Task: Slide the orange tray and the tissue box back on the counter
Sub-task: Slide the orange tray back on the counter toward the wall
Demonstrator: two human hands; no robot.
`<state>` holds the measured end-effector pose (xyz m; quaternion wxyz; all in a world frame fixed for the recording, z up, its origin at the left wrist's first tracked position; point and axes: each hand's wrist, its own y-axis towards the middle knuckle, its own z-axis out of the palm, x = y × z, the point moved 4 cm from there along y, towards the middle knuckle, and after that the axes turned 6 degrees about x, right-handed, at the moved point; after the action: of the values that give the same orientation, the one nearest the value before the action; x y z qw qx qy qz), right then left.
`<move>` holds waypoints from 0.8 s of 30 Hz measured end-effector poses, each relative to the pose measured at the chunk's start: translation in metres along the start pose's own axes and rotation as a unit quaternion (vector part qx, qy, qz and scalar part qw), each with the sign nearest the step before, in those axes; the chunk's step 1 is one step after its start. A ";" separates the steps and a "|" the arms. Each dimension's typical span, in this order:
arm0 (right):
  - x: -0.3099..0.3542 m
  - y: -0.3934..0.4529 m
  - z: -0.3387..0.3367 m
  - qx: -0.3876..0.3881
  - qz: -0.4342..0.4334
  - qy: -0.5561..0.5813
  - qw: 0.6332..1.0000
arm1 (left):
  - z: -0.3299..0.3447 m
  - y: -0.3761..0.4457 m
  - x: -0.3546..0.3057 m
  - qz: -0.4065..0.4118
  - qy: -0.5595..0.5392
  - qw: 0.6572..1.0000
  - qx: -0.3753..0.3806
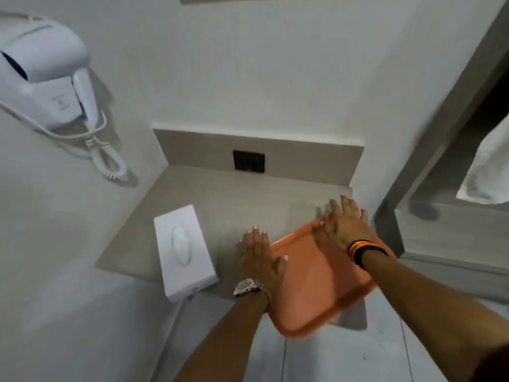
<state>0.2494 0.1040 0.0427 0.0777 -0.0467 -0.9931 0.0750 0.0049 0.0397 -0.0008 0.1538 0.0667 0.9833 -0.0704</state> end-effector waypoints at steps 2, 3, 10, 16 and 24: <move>-0.017 -0.001 0.013 0.029 0.017 0.000 0.999 | 0.016 -0.010 -0.009 -0.054 -0.014 0.998 0.030; -0.028 -0.001 0.023 0.046 0.022 0.005 0.999 | 0.023 -0.017 -0.012 -0.087 -0.022 0.995 0.038; -0.059 -0.012 0.049 0.079 0.052 0.052 0.994 | 0.037 -0.047 -0.047 -0.333 -0.194 0.920 0.065; -0.065 -0.008 0.035 0.051 0.133 0.128 0.982 | 0.021 -0.035 -0.064 -0.441 -0.270 0.852 0.085; -0.065 0.011 0.014 0.037 0.177 0.281 0.942 | -0.041 0.021 -0.022 -0.360 -0.269 0.893 0.016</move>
<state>0.3116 0.1057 0.0177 0.3412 -0.2376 -0.9030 0.1081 0.0173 0.0640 0.0420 0.3750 -0.3112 0.8598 -0.1525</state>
